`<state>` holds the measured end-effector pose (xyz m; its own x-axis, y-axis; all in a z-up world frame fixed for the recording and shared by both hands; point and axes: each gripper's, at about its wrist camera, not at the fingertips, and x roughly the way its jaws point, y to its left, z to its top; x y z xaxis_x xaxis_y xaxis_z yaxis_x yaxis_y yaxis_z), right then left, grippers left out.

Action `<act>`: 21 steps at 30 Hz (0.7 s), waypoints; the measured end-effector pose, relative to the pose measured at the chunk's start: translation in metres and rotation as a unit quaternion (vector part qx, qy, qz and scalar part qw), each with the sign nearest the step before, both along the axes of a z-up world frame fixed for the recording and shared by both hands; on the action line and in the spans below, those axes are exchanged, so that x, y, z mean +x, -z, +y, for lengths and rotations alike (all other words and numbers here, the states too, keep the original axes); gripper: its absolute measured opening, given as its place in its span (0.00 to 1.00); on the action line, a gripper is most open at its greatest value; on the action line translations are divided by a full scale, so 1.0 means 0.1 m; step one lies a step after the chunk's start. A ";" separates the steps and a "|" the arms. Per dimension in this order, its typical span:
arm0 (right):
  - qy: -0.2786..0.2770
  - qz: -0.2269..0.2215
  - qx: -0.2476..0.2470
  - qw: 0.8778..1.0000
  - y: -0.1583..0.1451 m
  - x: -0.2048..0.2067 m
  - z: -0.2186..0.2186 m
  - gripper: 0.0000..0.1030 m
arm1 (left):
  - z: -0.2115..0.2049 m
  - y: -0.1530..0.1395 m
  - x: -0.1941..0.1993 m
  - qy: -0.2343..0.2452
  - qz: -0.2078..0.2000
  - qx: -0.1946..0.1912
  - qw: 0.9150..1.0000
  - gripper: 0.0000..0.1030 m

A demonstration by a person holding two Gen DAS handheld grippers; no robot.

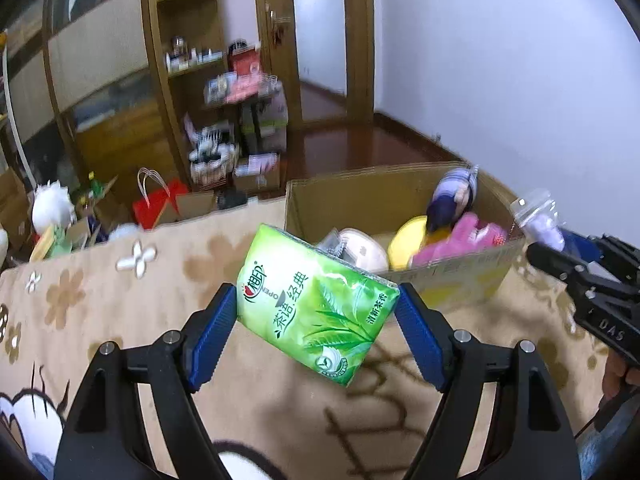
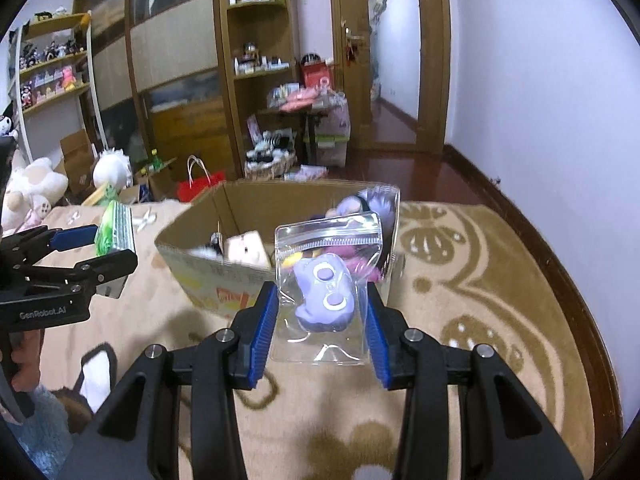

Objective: Organize soft objects
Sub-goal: 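Open both tools to drop tissue pack and bagged toy into box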

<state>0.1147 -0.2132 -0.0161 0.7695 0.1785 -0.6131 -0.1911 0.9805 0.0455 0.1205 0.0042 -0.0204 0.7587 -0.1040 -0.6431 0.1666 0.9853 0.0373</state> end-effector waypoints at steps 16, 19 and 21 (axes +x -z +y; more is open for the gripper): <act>0.004 -0.054 -0.016 0.998 -0.17 0.45 0.08 0.43 | -0.33 -0.08 0.29 0.004 -0.072 0.010 0.997 0.76; 0.002 -0.054 -0.017 0.998 -0.15 0.52 0.08 0.43 | -0.34 -0.05 0.34 0.003 -0.071 0.007 0.997 0.77; 0.000 -0.054 -0.014 0.998 -0.12 0.56 0.07 0.43 | -0.34 -0.03 0.38 0.003 -0.069 0.007 0.998 0.77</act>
<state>0.1709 -0.2063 -0.0038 0.8312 0.1620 -0.5318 -0.1926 0.9813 -0.0022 0.1587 -0.0301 -0.0176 0.8392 -0.1002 -0.5345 0.1641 0.9837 0.0733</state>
